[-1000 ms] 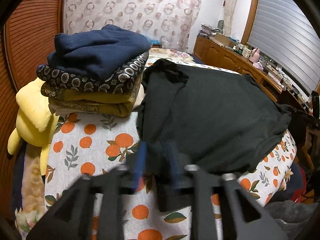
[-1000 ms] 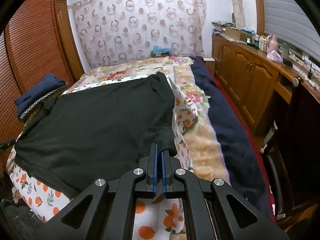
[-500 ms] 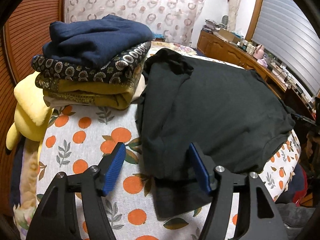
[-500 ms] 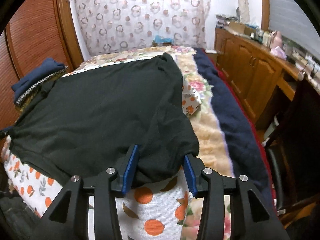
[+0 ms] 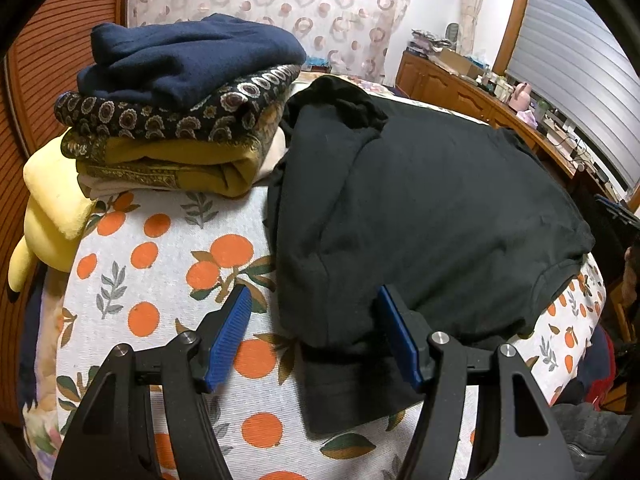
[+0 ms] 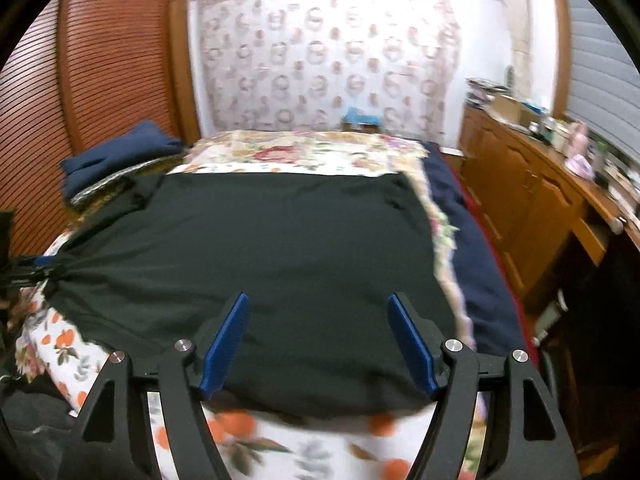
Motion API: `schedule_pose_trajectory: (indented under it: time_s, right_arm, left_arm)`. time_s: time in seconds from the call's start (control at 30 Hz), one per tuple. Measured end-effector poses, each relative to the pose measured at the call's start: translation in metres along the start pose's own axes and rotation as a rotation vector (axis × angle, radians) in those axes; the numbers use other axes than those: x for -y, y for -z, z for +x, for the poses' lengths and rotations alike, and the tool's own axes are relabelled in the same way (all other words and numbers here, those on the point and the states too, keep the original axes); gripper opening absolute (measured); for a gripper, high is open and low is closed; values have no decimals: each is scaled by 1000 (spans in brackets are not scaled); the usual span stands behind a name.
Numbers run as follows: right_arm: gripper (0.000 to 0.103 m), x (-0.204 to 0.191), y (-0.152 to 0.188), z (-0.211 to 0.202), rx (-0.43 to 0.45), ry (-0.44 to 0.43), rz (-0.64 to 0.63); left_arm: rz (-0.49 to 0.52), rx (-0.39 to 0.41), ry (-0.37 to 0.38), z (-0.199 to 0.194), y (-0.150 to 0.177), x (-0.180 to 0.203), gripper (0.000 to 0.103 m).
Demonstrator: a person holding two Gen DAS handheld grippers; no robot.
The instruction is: Fold small clothes
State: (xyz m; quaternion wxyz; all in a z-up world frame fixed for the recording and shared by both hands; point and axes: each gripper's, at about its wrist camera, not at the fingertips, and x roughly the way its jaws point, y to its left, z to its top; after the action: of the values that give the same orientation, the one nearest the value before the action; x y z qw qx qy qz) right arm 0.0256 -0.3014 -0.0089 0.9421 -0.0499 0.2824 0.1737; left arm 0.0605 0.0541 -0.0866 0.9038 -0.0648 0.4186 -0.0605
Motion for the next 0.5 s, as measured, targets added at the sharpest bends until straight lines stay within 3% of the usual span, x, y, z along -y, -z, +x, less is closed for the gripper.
schedule_pose_trajectory:
  time_s: [0.2, 0.4, 0.5]
  right_arm:
    - [74, -33, 5, 49, -82, -77, -65]
    - [74, -42, 4, 79, -141, -75, -108]
    - [74, -33, 1, 81, -157, -75, -94]
  left_arm:
    - [2, 2, -2, 3, -2, 0, 66]
    - [12, 0, 23, 5, -2, 2, 66]
    - [2, 1, 34, 5, -3, 0, 48]
